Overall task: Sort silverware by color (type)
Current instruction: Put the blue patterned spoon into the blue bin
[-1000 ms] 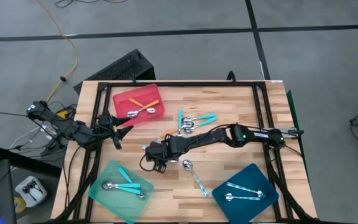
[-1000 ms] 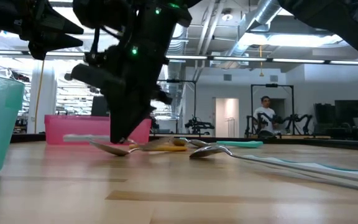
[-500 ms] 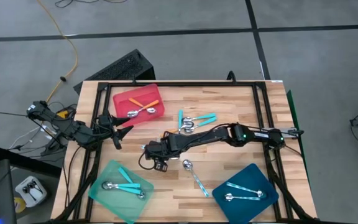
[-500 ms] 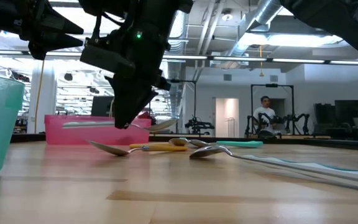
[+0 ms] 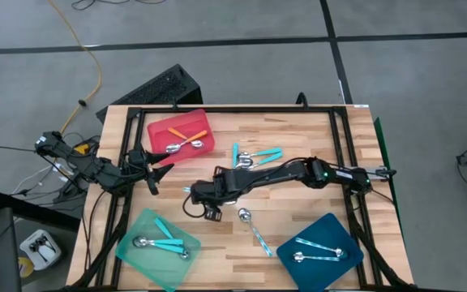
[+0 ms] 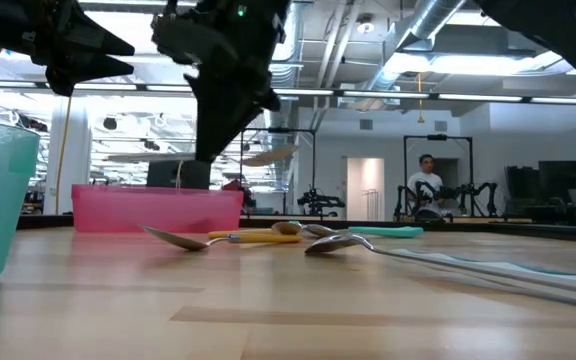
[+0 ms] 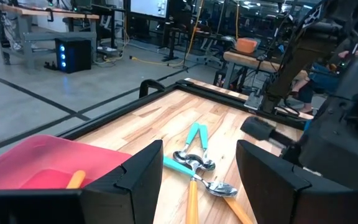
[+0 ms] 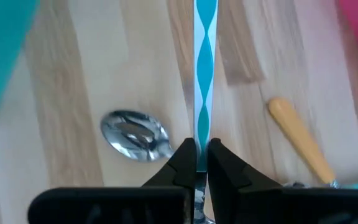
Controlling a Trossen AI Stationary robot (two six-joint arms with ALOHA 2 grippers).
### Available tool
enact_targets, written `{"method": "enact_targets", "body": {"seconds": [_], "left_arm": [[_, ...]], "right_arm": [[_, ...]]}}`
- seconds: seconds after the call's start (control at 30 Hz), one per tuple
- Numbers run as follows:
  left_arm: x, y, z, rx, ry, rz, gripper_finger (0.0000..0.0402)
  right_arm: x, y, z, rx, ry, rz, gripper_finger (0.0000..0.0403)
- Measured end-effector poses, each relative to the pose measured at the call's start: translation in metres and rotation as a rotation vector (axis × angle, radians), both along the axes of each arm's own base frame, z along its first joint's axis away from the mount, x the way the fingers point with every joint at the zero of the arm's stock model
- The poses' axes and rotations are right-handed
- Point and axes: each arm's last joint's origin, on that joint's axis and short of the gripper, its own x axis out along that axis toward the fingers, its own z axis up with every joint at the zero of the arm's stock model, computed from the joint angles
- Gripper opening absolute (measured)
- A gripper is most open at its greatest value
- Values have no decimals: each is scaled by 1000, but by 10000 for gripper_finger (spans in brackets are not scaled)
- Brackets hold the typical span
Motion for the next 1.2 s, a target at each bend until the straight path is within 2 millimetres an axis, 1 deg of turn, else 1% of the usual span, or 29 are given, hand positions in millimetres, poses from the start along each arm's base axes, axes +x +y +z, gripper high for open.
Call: {"method": "enact_targets", "body": {"seconds": [0.27, 0.4, 0.47, 0.57, 0.63, 0.73, 0.83, 1.03, 1.1, 1.2], "left_arm": [[0, 0, 0, 0, 1, 0, 190], [0, 0, -1, 3, 7, 0, 190], [0, 0, -1, 8, 16, 0, 190], [0, 0, -2, 12, 23, 0, 190], [0, 0, -2, 11, 22, 0, 190], [0, 0, -2, 12, 23, 0, 190], [0, 0, -2, 14, 24, 0, 190], [0, 0, -2, 18, 25, -4, 190], [0, 0, -2, 14, 23, -3, 190], [0, 0, -2, 14, 25, -3, 190]], "right_arm": [[-9, -9, 21, -69, 2, 28, 44], [-20, -14, 38, -91, 28, 72, 44], [-28, -16, 50, -87, 37, 83, 44], [-33, -23, 61, -106, 47, 138, 44], [-38, -29, 67, -87, 67, 220, 44], [-39, -37, 70, -5, 64, 366, 44], [-43, -48, 68, -20, 118, 375, 44], [-40, -72, 71, 13, 70, 443, 44], [-40, -75, 71, 14, 76, 455, 44], [-40, -75, 71, 28, 71, 482, 44]]}}
